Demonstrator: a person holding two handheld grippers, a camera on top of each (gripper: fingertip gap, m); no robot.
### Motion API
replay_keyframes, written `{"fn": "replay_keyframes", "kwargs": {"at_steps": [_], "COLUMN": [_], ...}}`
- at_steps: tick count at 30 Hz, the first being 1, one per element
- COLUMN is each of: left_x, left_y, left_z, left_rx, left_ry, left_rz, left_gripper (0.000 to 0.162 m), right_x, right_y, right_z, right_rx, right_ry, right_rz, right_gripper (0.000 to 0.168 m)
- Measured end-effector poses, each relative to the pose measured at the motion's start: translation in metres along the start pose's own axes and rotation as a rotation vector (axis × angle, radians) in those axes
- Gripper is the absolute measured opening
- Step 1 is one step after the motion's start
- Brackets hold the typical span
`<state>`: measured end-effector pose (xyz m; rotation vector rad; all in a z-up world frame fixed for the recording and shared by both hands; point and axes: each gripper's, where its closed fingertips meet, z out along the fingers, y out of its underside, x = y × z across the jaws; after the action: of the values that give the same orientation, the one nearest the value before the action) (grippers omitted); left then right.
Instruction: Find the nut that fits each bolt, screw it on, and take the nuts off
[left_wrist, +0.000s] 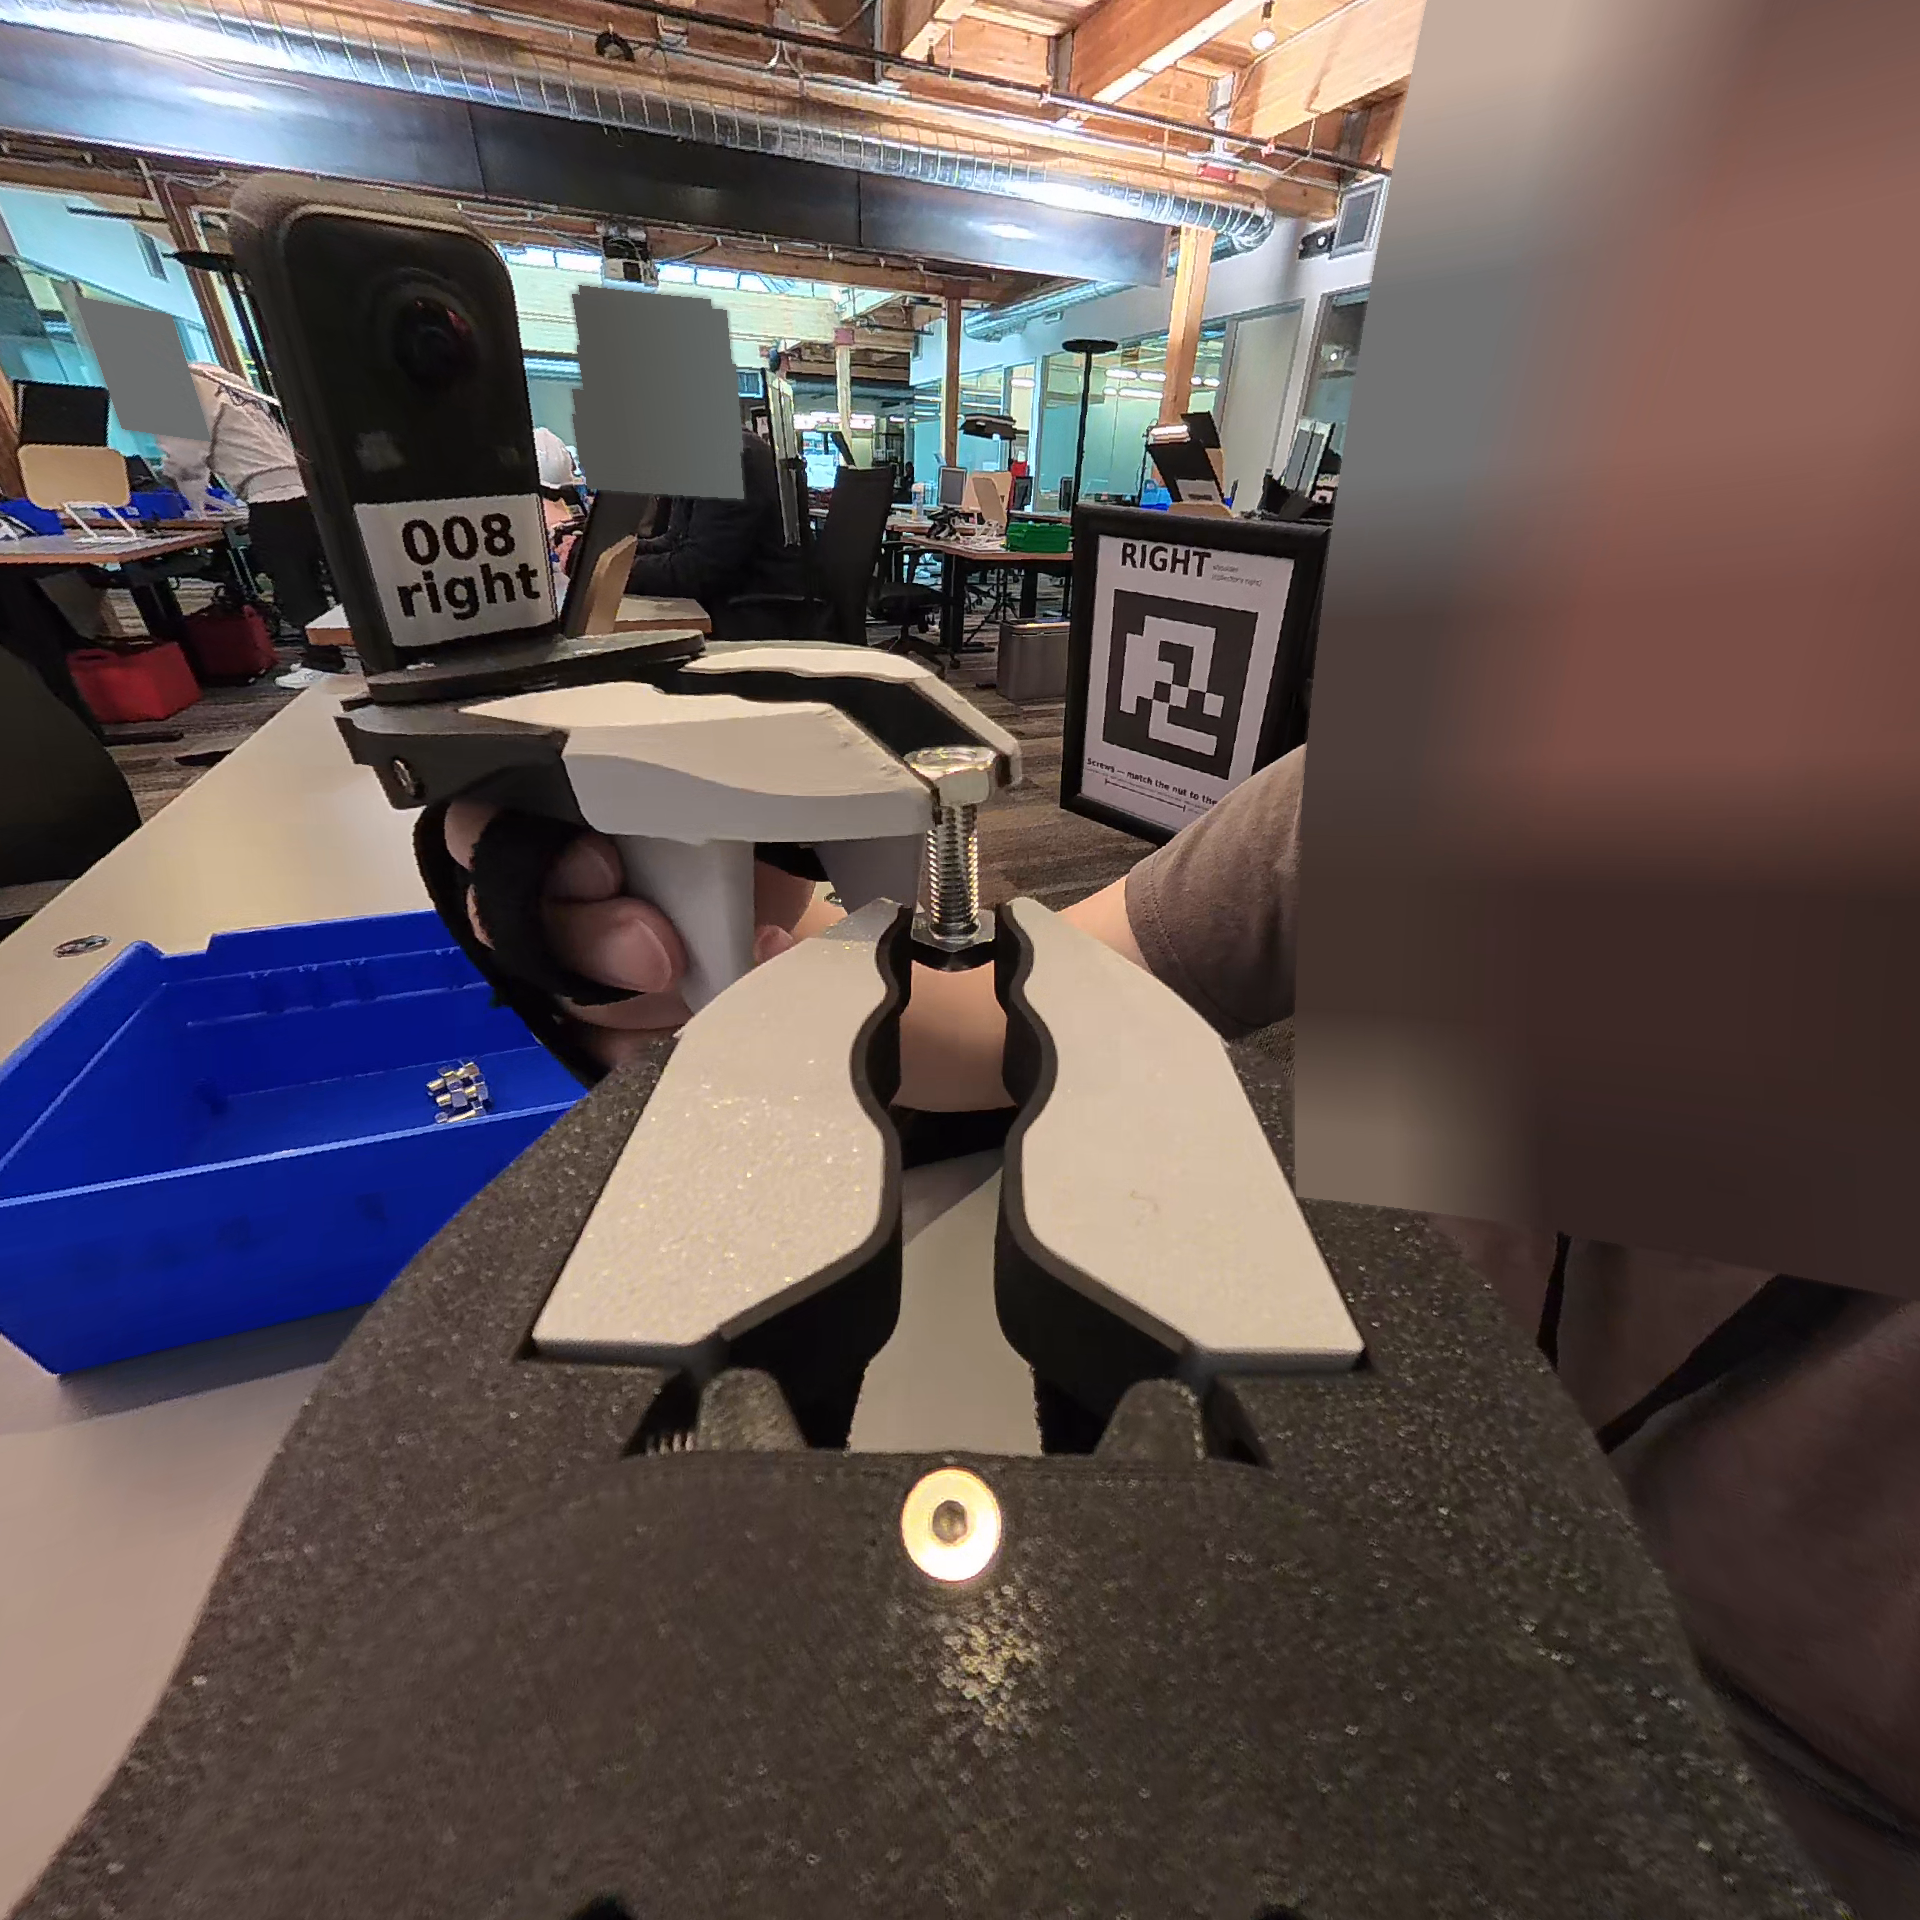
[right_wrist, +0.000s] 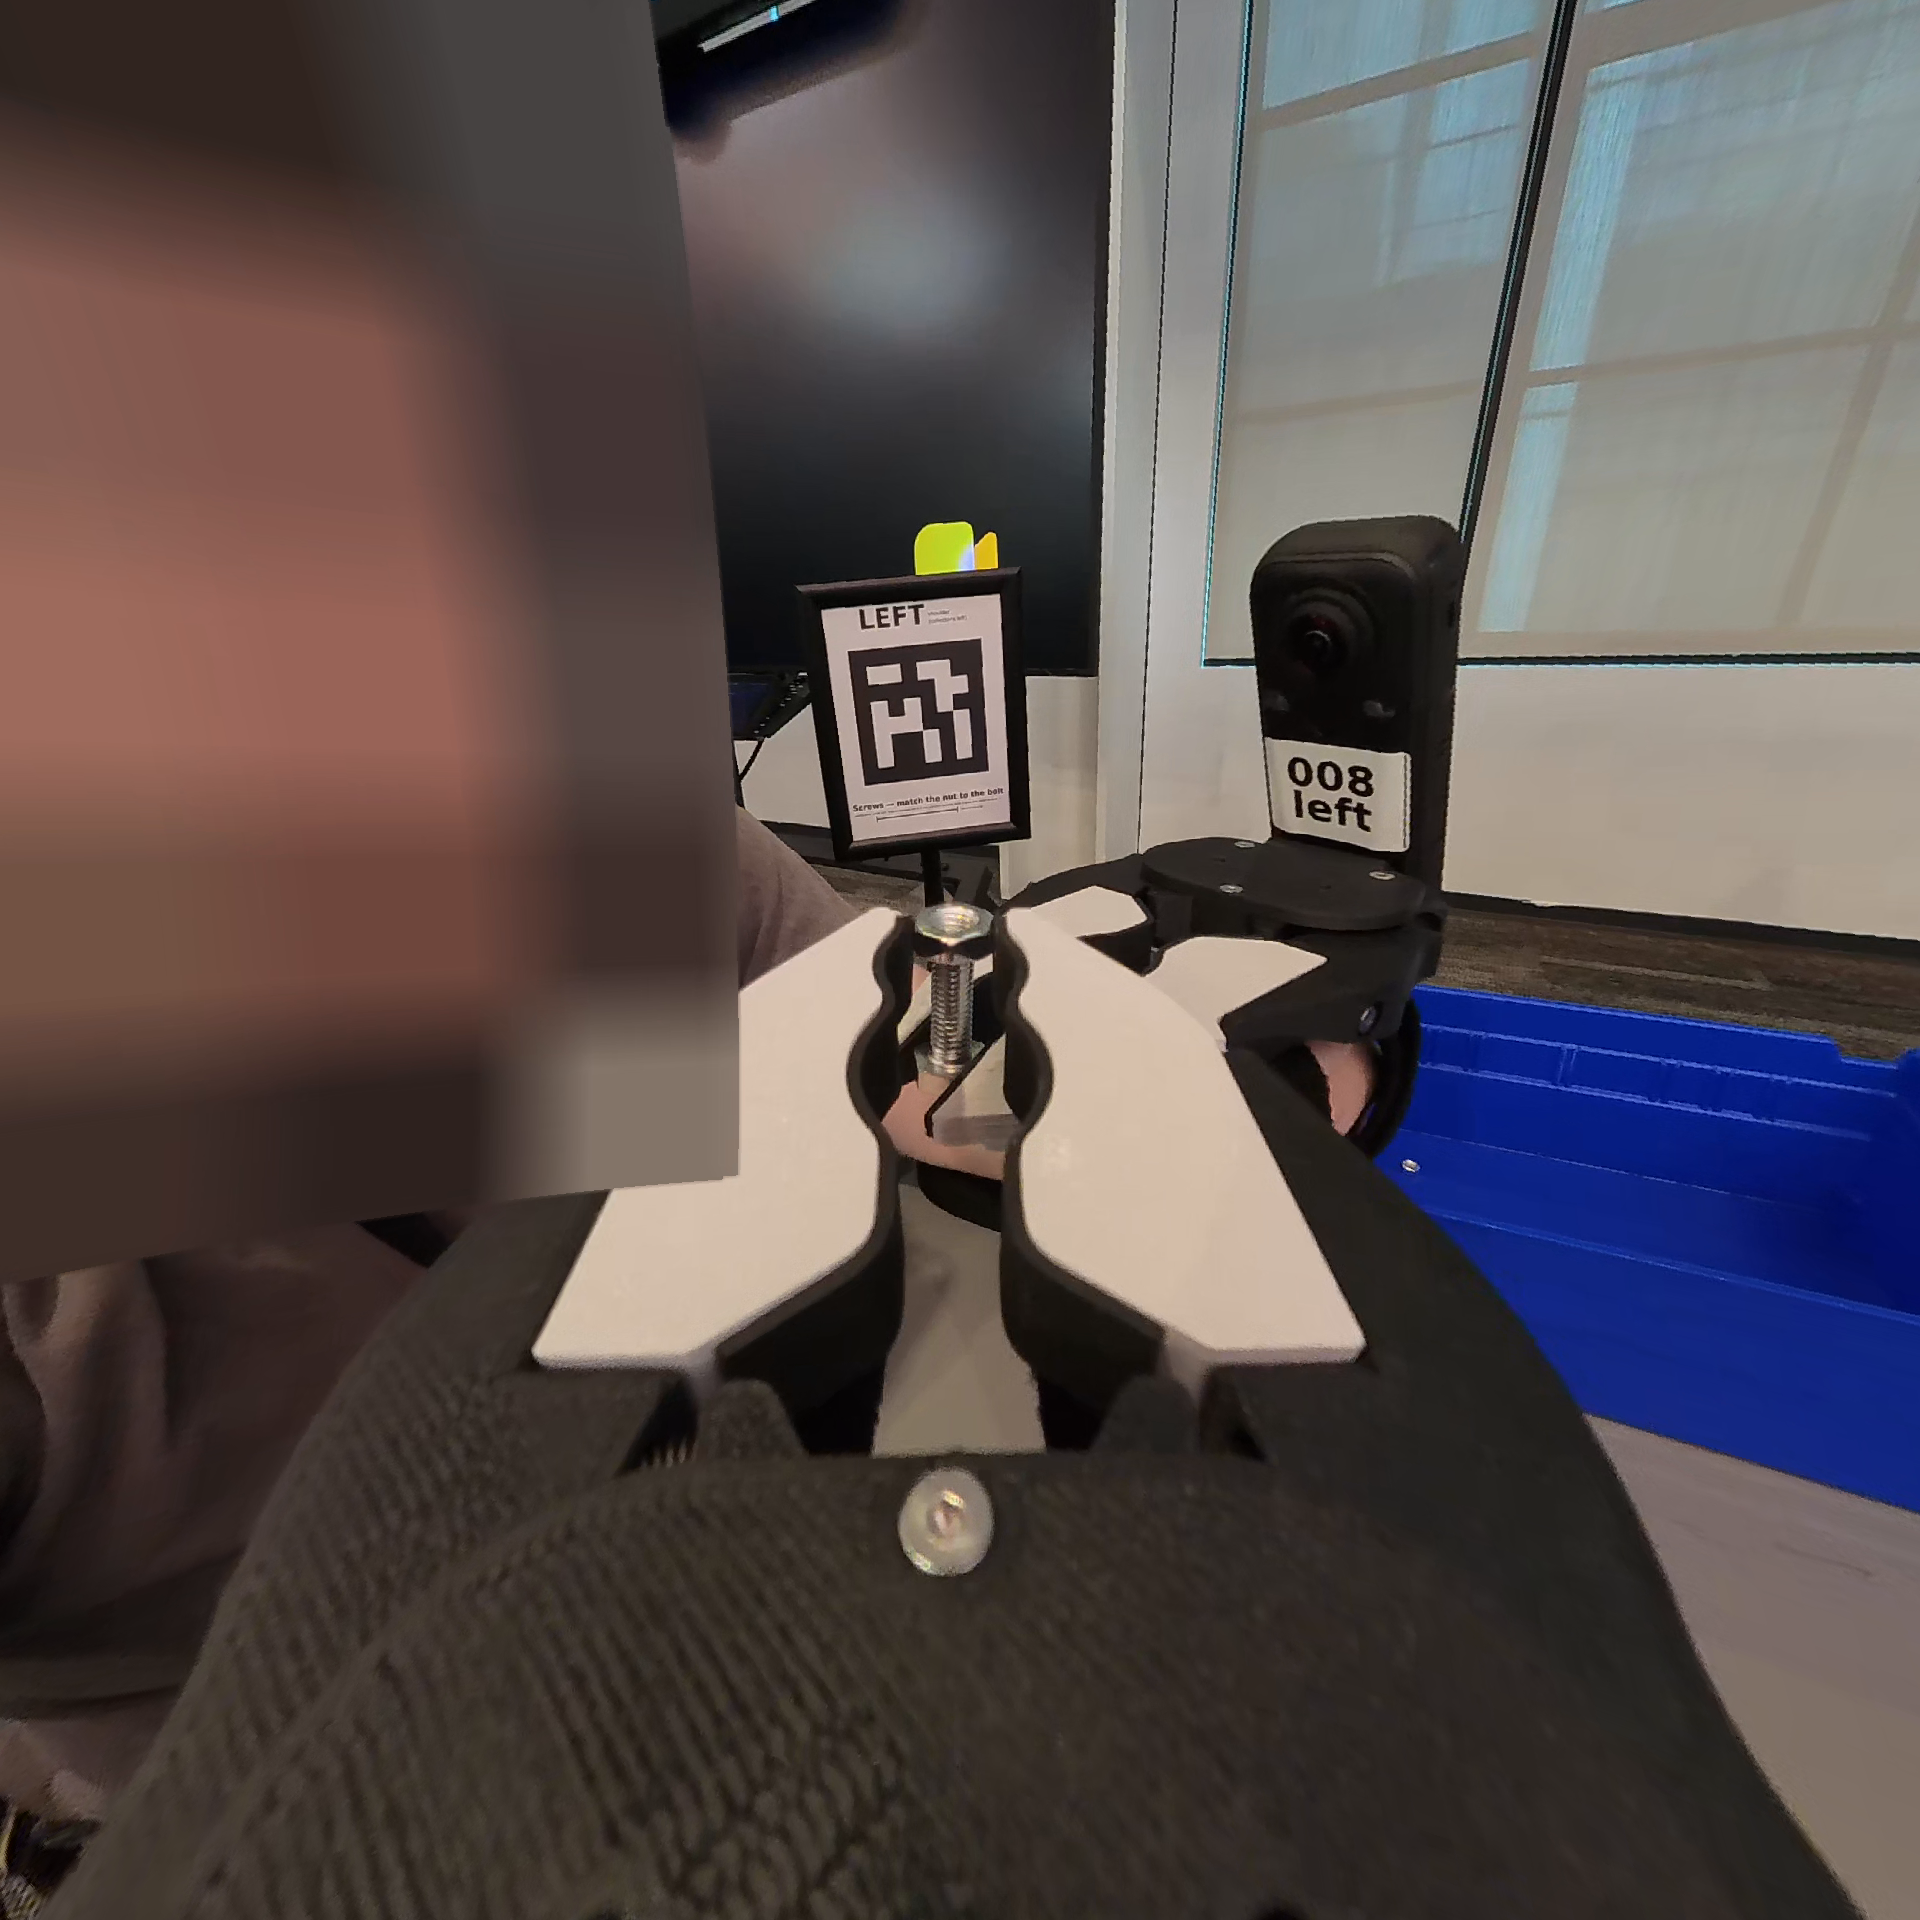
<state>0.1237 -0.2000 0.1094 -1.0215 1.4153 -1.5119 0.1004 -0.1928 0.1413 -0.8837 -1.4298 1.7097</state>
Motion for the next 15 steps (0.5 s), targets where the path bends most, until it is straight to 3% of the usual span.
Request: {"fn": "replay_keyframes", "kwargs": {"at_steps": [15], "left_x": [-0.022], "left_y": [0.008], "left_z": [-0.007], "left_rx": [-0.064], "left_ry": [-0.124], "left_rz": [-0.034], "left_gripper": [0.015], "right_x": [0.019], "right_y": [0.007], "right_z": [-0.011], "right_rx": [-0.113], "right_ry": [0.185], "right_rz": [-0.026], "right_gripper": [0.015]}}
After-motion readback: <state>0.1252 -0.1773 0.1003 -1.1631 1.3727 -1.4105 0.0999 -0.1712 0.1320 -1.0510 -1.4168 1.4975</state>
